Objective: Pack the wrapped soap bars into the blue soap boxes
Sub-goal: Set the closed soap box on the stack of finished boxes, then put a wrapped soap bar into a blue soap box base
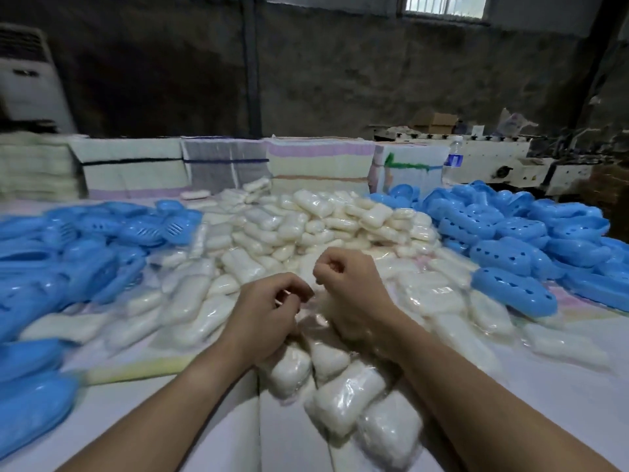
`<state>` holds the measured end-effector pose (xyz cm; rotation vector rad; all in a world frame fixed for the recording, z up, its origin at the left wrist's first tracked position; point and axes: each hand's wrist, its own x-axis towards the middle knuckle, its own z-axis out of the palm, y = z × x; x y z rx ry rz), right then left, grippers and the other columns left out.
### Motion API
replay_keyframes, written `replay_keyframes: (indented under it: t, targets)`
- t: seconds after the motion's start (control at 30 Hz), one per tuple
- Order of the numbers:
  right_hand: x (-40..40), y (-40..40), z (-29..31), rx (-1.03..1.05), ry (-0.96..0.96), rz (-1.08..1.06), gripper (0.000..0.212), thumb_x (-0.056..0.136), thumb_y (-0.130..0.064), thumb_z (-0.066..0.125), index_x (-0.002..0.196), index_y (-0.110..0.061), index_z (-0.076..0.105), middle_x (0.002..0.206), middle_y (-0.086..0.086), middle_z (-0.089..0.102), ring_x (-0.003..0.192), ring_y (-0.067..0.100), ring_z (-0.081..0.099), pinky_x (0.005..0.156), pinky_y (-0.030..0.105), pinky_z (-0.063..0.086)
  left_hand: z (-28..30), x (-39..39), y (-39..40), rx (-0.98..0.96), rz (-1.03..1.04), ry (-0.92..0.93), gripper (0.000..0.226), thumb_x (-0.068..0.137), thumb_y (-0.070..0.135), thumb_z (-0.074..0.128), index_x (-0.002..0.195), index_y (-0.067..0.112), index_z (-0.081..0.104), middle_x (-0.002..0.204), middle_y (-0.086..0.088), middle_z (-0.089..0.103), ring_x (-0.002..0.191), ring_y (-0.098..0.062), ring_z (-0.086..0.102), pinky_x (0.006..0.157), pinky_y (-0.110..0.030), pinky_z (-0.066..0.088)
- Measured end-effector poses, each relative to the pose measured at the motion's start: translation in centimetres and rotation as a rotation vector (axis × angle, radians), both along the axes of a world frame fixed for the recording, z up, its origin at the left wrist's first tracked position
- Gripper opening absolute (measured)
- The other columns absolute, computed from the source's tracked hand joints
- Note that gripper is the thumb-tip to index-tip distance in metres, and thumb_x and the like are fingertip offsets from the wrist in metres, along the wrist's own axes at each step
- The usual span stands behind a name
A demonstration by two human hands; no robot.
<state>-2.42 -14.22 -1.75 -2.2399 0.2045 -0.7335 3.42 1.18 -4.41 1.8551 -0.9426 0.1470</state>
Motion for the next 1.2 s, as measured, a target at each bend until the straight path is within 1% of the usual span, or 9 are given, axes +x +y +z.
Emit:
replay_keyframes:
  t: [0.23, 0.43, 0.5, 0.57, 0.63, 0.73, 0.8, 1.0, 1.2]
  targets:
    - [-1.0, 0.8, -0.5, -0.212, -0.046, 0.185, 0.011, 0.079, -0.02, 0.062, 0.073, -0.025, 0.07, 0.065, -0.014, 0.061, 0.071, 0.008, 0.057, 0.067, 0.029, 0.047, 1.0, -0.1, 0.5, 0.059, 0.11, -0.017, 0.031, 0.083, 0.006, 0.06, 0.072, 0.032, 0.072, 0.07, 0.02, 0.066, 0.064, 0.0, 0.059, 0.06, -0.01, 0.041]
    - [-1.2, 1.2, -0.6, -0.315, 0.005, 0.254, 0.012, 0.082, -0.013, 0.067, 0.084, -0.023, 0.072, 0.078, -0.016, 0.062, 0.088, 0.013, 0.054, 0.08, 0.033, 0.045, 3.4, 3.7, 4.4, 0.042, 0.44, -0.072, 0.02, 0.086, 0.02, 0.058, 0.077, 0.036, 0.068, 0.075, 0.017, 0.068, 0.075, -0.005, 0.063, 0.065, -0.025, 0.049]
    - [-1.1, 1.3, -0.5, -0.345, 0.033, 0.282, 0.013, 0.084, -0.014, 0.066, 0.088, -0.025, 0.072, 0.082, -0.014, 0.063, 0.091, 0.014, 0.053, 0.081, 0.033, 0.044, 3.5, 6.5, 6.6, 0.143, 0.614, -0.066, 0.017, 0.088, 0.021, 0.058, 0.091, 0.036, 0.066, 0.093, 0.012, 0.068, 0.095, -0.016, 0.063, 0.074, -0.032, 0.048]
    - [-1.1, 1.4, -0.5, -0.367, 0.059, 0.312, 0.013, 0.086, -0.015, 0.065, 0.09, -0.025, 0.072, 0.083, -0.015, 0.062, 0.092, 0.014, 0.052, 0.082, 0.032, 0.043, 2.7, 9.1, 8.7, 0.365, 0.814, -0.066, 0.03, 0.089, 0.021, 0.058, 0.119, 0.026, 0.063, 0.125, -0.003, 0.059, 0.121, -0.032, 0.048, 0.091, -0.042, 0.042]
    - [-1.1, 1.2, -0.6, -0.373, 0.059, 0.323, 0.013, 0.086, -0.014, 0.065, 0.091, -0.023, 0.073, 0.085, -0.013, 0.064, 0.092, 0.016, 0.052, 0.083, 0.033, 0.043, 1.8, 10.9, 10.3, 0.539, 0.914, 0.022, 0.042, 0.092, 0.025, 0.056, 0.133, 0.019, 0.055, 0.14, -0.012, 0.049, 0.13, -0.038, 0.038, 0.103, -0.048, 0.037]
    - [-1.2, 1.0, -0.8, -0.37, 0.031, 0.339, 0.014, 0.085, -0.011, 0.067, 0.091, -0.022, 0.073, 0.085, -0.012, 0.065, 0.092, 0.017, 0.053, 0.081, 0.03, 0.042, 0.7, 11.9, 11.7, 0.496, 0.874, 0.223, 0.042, 0.095, 0.032, 0.053, 0.133, 0.016, 0.054, 0.139, -0.017, 0.055, 0.129, -0.039, 0.047, 0.105, -0.046, 0.042]
    - [-1.2, 0.8, -0.9, -0.359, 0.015, 0.349, 0.015, 0.084, -0.01, 0.068, 0.089, -0.023, 0.073, 0.083, -0.013, 0.065, 0.09, 0.016, 0.053, 0.079, 0.026, 0.041, 0.3, 12.1, 12.3, 0.41, 0.904, 0.231, 0.041, 0.093, 0.026, 0.055, 0.133, 0.02, 0.056, 0.134, -0.015, 0.06, 0.125, -0.038, 0.052, 0.102, -0.045, 0.045]
    - [-1.1, 0.6, -1.2, -0.328, -0.032, 0.365, 0.02, 0.082, -0.006, 0.07, 0.086, -0.025, 0.073, 0.082, -0.015, 0.064, 0.089, 0.015, 0.054, 0.079, 0.024, 0.04, 1.2, 10.9, 11.3, 0.267, 0.929, -0.082, 0.037, 0.086, 0.007, 0.06, 0.118, 0.023, 0.07, 0.113, -0.006, 0.072, 0.116, -0.031, 0.056, 0.1, -0.044, 0.043]
    - [-1.1, 0.4, -1.0, -0.247, -0.165, 0.282, 0.024, 0.078, 0.003, 0.071, 0.082, -0.02, 0.073, 0.08, -0.011, 0.066, 0.084, 0.015, 0.056, 0.07, 0.021, 0.036, 3.5, 5.9, 6.8, 0.074, 0.505, -0.363, 0.03, 0.084, 0.008, 0.071, 0.106, 0.027, 0.073, 0.092, 0.019, 0.066, 0.1, -0.013, 0.057, 0.089, -0.035, 0.039]
